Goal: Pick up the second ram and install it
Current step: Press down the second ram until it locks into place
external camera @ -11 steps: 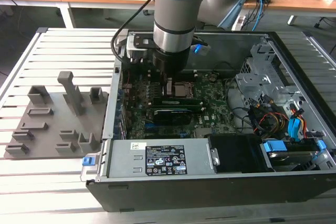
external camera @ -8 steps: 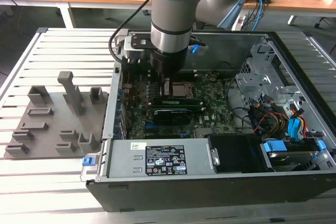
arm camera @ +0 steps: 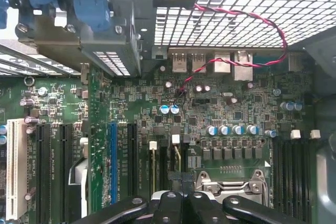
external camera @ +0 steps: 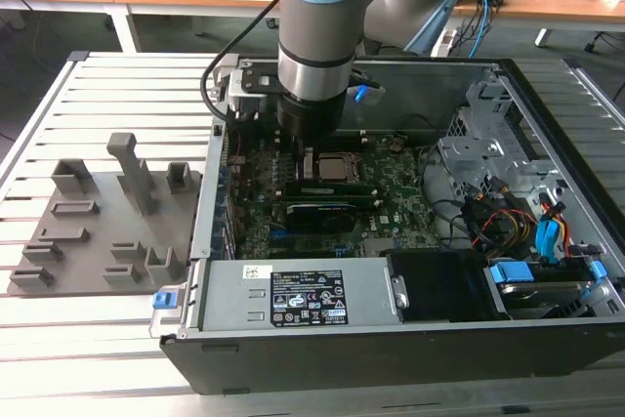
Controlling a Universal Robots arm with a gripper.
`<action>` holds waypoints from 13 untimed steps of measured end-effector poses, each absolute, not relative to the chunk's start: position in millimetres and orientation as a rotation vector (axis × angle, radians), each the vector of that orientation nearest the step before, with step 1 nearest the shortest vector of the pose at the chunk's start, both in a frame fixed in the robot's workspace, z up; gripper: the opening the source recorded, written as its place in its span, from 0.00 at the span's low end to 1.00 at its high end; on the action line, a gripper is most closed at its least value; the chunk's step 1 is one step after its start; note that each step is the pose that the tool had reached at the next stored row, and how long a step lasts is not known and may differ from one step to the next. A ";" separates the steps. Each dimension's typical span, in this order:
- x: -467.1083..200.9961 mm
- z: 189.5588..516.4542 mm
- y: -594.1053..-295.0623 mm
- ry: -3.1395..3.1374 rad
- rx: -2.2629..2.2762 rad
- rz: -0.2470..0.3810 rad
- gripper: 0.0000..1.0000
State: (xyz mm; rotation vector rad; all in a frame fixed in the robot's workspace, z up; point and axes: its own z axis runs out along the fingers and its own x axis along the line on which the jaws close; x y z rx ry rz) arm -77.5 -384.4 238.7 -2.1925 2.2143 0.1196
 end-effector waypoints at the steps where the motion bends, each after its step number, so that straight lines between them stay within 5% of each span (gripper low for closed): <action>1: -77.5 238.2 -384.4 2.214 -2.192 0.120 0.11; 13: -78.1 234.0 -384.4 2.214 -2.192 0.120 0.11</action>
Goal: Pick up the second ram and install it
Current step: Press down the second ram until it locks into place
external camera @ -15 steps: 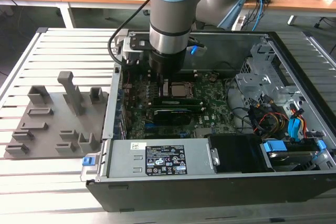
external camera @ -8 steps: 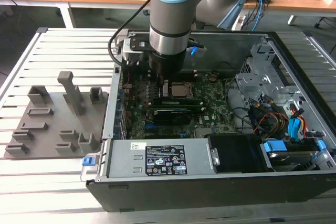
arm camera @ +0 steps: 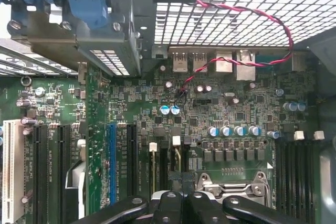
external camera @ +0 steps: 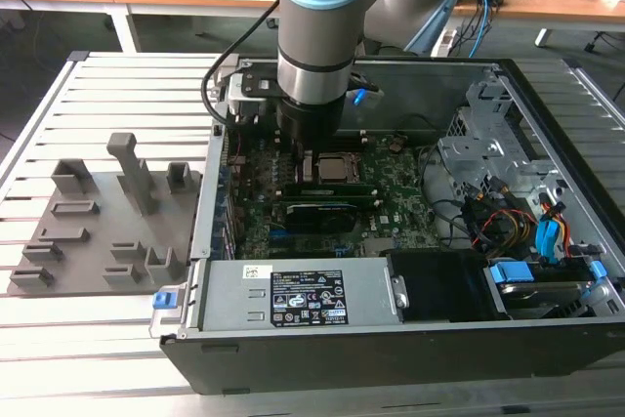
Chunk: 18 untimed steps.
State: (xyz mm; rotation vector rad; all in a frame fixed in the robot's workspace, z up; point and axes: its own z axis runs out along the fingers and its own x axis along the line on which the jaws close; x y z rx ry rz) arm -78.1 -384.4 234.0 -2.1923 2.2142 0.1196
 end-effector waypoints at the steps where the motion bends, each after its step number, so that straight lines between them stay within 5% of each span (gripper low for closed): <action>1: -78.1 233.8 -384.4 2.214 -2.192 0.120 0.11; 18: -37.5 236.6 -383.8 2.234 -2.209 0.165 0.11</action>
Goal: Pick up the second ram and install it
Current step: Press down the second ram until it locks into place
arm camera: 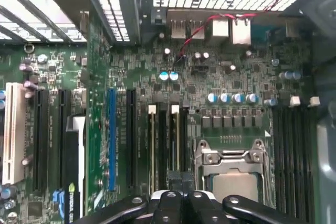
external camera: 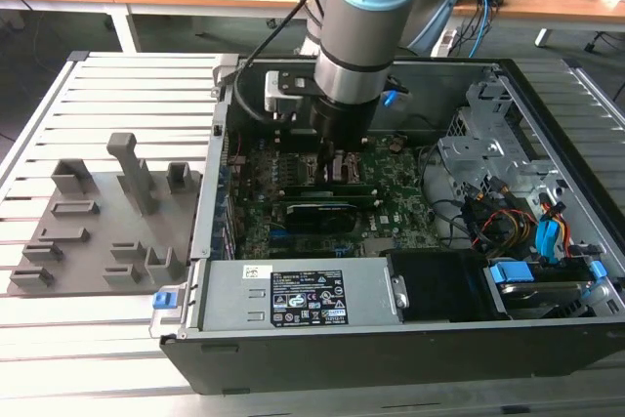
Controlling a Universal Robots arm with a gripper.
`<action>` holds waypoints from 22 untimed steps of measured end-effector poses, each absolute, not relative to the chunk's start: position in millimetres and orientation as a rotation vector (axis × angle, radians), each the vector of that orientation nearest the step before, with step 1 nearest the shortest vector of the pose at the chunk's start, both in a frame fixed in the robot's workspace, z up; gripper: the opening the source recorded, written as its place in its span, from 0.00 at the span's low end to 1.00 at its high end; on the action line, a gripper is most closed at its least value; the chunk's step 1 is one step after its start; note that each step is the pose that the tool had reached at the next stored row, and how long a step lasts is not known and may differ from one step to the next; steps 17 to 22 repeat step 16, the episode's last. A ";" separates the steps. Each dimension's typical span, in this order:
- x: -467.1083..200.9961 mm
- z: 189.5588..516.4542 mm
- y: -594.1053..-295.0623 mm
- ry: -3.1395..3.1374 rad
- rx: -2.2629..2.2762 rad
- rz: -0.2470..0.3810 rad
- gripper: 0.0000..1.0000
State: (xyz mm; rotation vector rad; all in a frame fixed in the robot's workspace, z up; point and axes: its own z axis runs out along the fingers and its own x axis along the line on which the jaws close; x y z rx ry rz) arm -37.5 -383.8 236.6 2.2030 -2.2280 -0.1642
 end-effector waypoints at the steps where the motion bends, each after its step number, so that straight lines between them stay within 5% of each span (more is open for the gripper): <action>1: -37.5 243.4 -383.8 -2.228 2.203 -0.164 0.11; 8: -37.5 298.1 -383.1 -2.228 2.203 -0.164 0.11; 22: -37.5 298.2 -383.1 -2.228 2.203 -0.164 0.11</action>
